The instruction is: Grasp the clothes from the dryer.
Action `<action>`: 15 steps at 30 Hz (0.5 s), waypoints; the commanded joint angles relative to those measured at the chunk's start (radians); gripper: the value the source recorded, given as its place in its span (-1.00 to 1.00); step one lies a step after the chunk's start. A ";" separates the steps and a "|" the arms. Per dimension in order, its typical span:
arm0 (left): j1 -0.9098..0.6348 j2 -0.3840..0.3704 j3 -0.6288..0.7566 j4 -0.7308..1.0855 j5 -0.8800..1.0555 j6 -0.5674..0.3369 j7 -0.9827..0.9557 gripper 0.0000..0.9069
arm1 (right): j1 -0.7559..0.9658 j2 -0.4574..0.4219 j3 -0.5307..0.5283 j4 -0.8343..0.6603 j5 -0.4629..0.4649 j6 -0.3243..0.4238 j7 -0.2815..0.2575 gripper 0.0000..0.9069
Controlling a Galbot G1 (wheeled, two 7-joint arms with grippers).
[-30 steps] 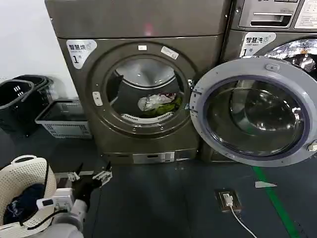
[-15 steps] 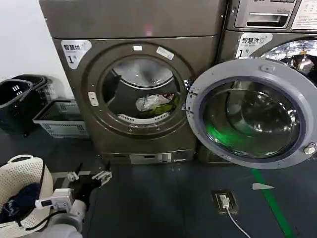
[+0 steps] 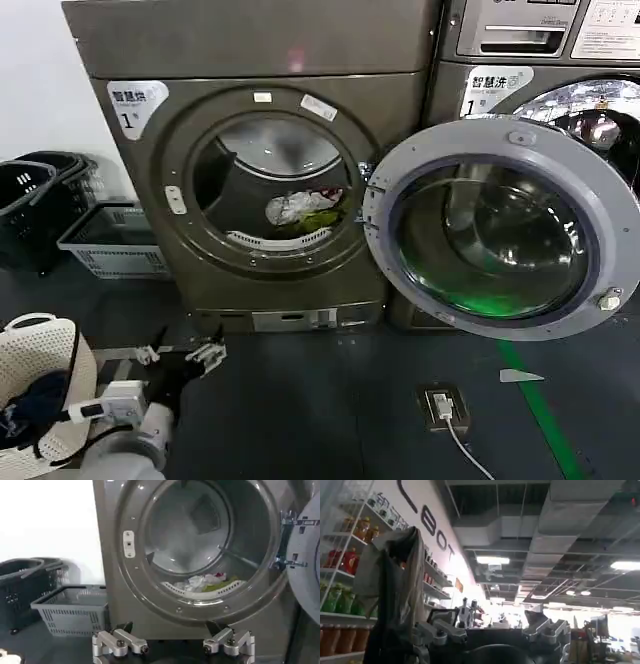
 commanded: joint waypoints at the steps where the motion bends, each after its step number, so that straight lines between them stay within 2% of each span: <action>1: 0.000 -0.002 0.000 -0.001 0.001 0.049 -0.001 1.00 | 0.001 0.000 0.000 -0.002 0.000 0.002 0.000 1.00; 15: -0.001 -0.004 -0.002 -0.003 -0.005 0.049 0.000 1.00 | 0.005 -0.001 0.002 -0.009 0.000 0.004 0.000 1.00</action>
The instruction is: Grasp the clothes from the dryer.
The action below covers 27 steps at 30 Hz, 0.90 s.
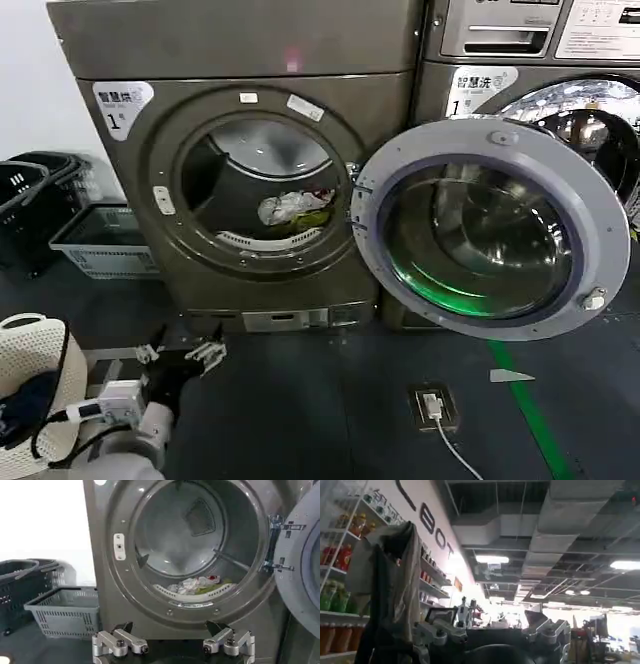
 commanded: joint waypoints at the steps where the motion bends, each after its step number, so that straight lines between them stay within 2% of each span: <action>1: -0.001 -0.002 0.000 0.004 0.000 0.049 0.001 1.00 | 0.001 0.002 0.001 0.000 0.001 0.000 0.000 1.00; 27: -0.002 -0.006 0.002 0.006 0.005 0.049 0.000 1.00 | -0.001 0.011 0.004 -0.007 0.000 0.018 0.004 1.00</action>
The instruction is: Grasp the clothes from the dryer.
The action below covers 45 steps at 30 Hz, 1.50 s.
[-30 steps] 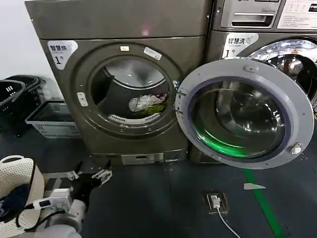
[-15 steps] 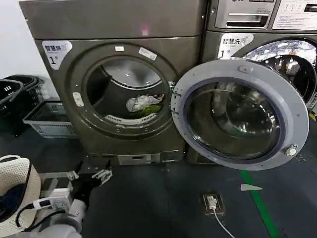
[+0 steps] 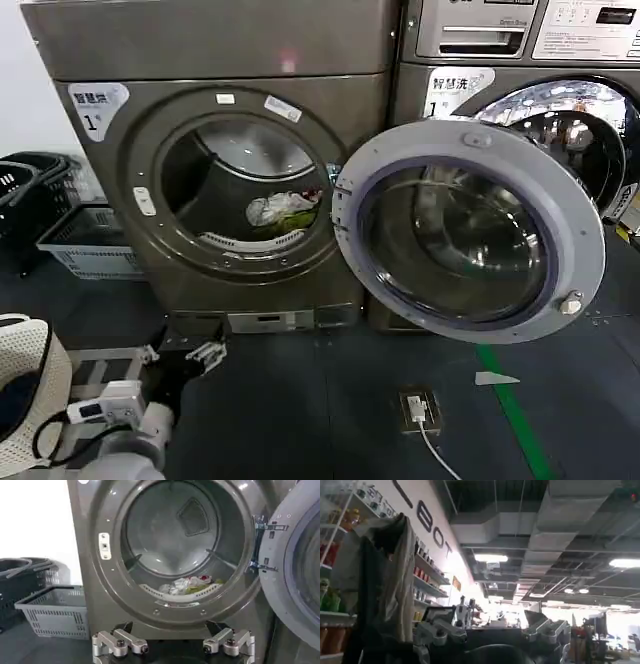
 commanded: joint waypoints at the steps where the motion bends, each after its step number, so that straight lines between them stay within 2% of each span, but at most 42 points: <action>1: 0.001 0.000 0.001 0.004 0.005 0.049 0.000 1.00 | 0.000 0.001 0.002 -0.003 0.000 0.005 0.003 1.00; 45: 0.003 0.004 0.001 -0.009 0.004 0.049 0.006 1.00 | -0.008 0.002 0.018 -0.001 0.027 0.002 0.007 1.00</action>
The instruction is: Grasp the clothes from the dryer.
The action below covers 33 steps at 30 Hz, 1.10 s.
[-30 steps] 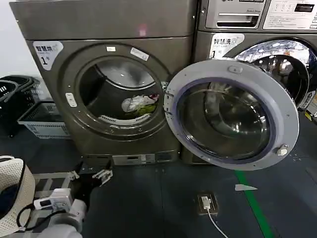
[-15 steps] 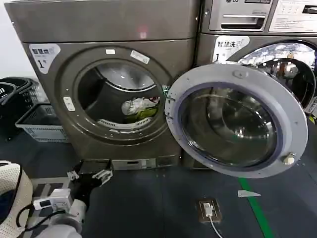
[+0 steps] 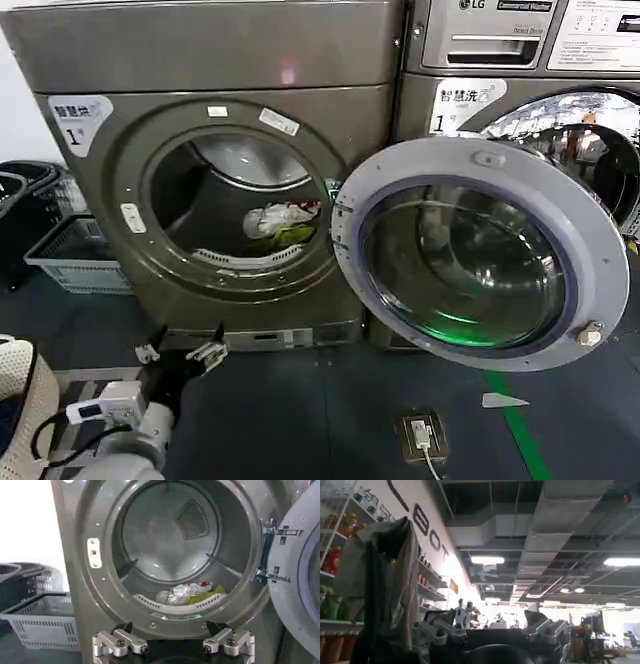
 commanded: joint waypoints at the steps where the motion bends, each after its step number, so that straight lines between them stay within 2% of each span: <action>1: 0.000 0.002 -0.002 0.001 0.000 0.049 0.000 1.00 | 0.001 0.001 0.000 -0.001 0.001 0.000 0.000 1.00; 33: -0.001 0.004 -0.004 -0.003 -0.001 0.049 0.004 1.00 | 0.001 -0.008 0.006 -0.004 -0.001 -0.003 -0.001 1.00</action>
